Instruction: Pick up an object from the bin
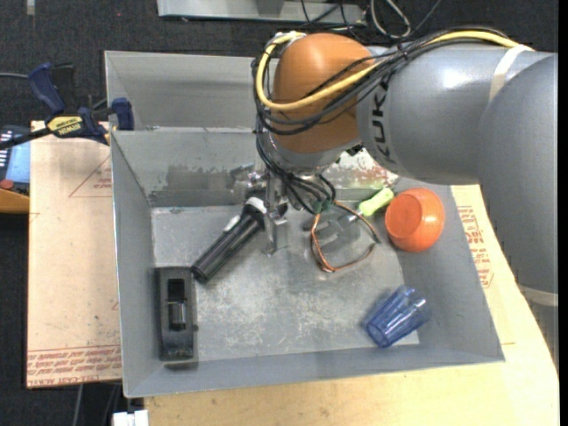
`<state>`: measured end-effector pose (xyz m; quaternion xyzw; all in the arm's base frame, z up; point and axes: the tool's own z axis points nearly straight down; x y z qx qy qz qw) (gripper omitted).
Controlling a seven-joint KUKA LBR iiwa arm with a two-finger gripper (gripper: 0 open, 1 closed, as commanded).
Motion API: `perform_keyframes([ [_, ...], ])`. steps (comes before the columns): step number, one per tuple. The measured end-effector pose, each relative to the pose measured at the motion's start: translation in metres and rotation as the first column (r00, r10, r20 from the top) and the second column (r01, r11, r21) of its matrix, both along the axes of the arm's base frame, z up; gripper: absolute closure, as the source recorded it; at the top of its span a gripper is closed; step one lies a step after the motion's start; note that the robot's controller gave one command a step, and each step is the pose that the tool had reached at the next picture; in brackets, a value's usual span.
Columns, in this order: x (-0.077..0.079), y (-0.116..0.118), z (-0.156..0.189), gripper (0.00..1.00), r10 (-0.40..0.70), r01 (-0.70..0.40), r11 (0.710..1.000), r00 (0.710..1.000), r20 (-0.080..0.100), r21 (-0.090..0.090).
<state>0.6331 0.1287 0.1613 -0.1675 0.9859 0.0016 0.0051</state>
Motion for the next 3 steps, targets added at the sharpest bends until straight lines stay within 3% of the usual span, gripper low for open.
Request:
perform_keyframes([
  [1, -0.009, 0.018, -0.035, 0.0, 0.279, -0.279, 0.96, 0.96, -0.015, 0.0],
  [2, 0.015, 0.005, -0.091, 0.0, 0.195, -0.195, 0.981, 0.981, 0.001, 0.002],
  [3, 0.009, 0.015, -0.091, 1.0, 0.394, -0.394, 0.919, 0.919, 0.003, 0.001],
])
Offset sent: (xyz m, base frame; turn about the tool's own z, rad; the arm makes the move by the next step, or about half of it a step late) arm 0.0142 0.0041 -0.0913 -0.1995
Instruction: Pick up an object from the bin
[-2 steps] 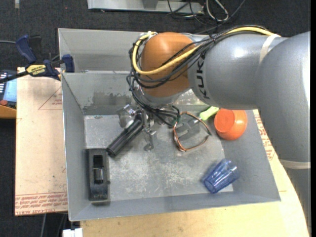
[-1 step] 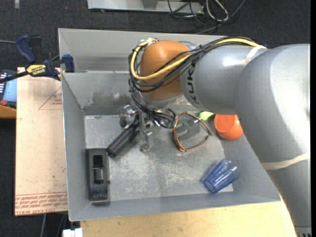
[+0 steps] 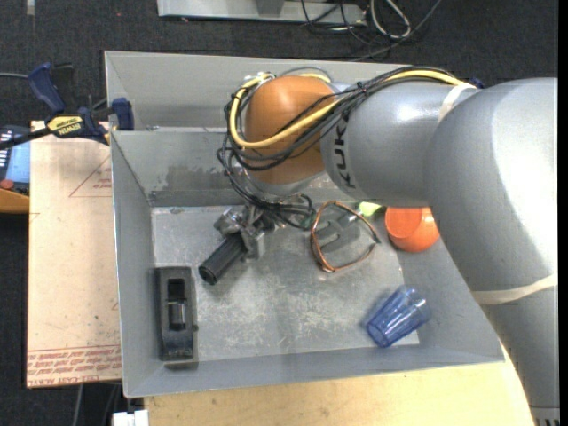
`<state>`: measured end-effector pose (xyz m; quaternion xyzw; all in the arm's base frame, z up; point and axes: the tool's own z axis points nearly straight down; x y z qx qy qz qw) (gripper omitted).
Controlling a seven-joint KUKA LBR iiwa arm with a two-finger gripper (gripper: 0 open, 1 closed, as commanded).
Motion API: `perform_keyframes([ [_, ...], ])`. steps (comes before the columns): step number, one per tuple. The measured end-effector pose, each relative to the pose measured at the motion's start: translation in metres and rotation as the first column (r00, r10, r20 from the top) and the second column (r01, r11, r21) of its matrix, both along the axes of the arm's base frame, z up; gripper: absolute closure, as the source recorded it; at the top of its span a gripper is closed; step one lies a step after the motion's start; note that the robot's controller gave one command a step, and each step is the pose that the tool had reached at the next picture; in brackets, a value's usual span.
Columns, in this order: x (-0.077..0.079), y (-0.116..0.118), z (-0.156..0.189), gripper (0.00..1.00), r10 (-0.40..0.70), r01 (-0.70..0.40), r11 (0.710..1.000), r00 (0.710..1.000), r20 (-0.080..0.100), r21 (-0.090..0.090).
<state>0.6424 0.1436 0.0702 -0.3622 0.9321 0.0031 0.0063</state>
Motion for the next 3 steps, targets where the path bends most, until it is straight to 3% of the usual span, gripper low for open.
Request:
perform_keyframes([
  [2, 0.0, 0.0, 0.005, 1.0, -0.002, 0.002, 1.0, 1.0, 0.0, 0.001],
  [3, -0.002, 0.0, 0.036, 1.0, -0.003, 0.003, 1.0, 1.0, -0.006, 0.001],
])
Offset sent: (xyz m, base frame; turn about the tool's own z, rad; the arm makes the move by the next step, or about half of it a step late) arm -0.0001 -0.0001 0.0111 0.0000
